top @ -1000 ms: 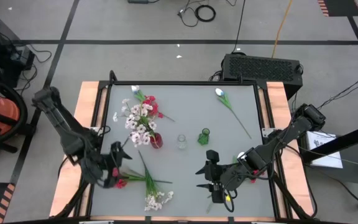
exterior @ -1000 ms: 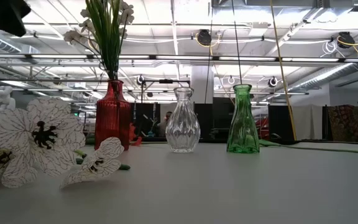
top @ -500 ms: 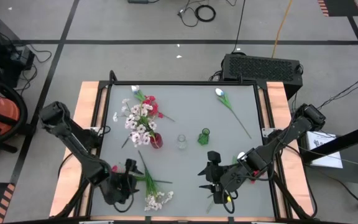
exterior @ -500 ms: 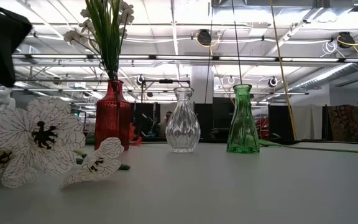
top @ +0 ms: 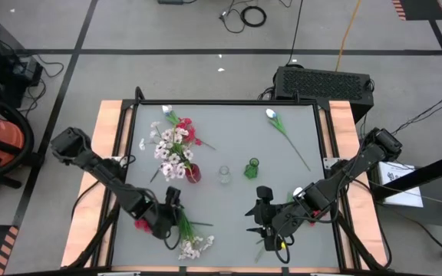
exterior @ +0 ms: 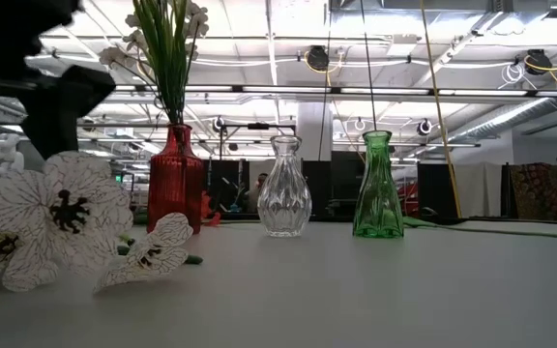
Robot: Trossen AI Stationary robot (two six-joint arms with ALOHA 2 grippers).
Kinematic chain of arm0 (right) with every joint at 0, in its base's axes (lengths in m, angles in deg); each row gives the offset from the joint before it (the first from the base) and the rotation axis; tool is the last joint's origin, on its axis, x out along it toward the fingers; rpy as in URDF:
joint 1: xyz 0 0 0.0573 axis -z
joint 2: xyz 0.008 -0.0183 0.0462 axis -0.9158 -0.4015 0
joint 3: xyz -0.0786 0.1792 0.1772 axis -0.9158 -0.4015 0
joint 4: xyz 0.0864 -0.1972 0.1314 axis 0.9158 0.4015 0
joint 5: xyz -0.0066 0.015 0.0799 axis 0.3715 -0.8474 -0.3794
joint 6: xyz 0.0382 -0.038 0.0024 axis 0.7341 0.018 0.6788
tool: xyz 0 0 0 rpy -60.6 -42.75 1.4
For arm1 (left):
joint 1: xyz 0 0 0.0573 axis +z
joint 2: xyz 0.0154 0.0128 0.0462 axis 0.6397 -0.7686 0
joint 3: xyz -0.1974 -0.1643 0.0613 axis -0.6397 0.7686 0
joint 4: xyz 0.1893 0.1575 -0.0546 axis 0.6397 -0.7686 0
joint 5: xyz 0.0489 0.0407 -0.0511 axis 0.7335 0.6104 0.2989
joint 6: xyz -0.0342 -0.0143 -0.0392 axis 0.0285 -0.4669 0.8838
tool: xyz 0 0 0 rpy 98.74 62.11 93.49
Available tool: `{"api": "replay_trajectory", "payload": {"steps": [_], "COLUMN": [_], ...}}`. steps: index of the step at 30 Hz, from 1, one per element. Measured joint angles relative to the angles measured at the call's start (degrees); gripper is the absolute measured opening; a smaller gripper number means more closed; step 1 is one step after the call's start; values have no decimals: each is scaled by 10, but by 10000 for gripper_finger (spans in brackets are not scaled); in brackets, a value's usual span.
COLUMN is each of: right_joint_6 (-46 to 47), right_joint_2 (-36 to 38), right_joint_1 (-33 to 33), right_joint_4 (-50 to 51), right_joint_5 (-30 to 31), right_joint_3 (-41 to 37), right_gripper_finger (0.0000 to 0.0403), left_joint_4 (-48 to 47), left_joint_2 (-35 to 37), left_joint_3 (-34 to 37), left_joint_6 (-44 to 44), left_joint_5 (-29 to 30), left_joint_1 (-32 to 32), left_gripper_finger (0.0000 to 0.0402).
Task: Sort flowers into vase by color
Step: Put the white flower into the red flower vase
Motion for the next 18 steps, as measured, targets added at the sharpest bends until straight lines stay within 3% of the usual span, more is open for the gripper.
{"api": "replay_trajectory", "payload": {"steps": [8, 18], "right_joint_6": [1, 1], "right_joint_2": [0, 0], "right_joint_1": [0, 0], "right_joint_4": [0, -3], "right_joint_5": [0, 1], "right_joint_3": [0, 0], "right_gripper_finger": [208, 208], "left_joint_4": [-7, -27], "left_joint_2": [0, -17], "left_joint_3": [0, 0], "left_joint_6": [-65, -104], "left_joint_5": [-50, -54], "left_joint_1": [27, 49], "left_gripper_finger": [241, 241]}}
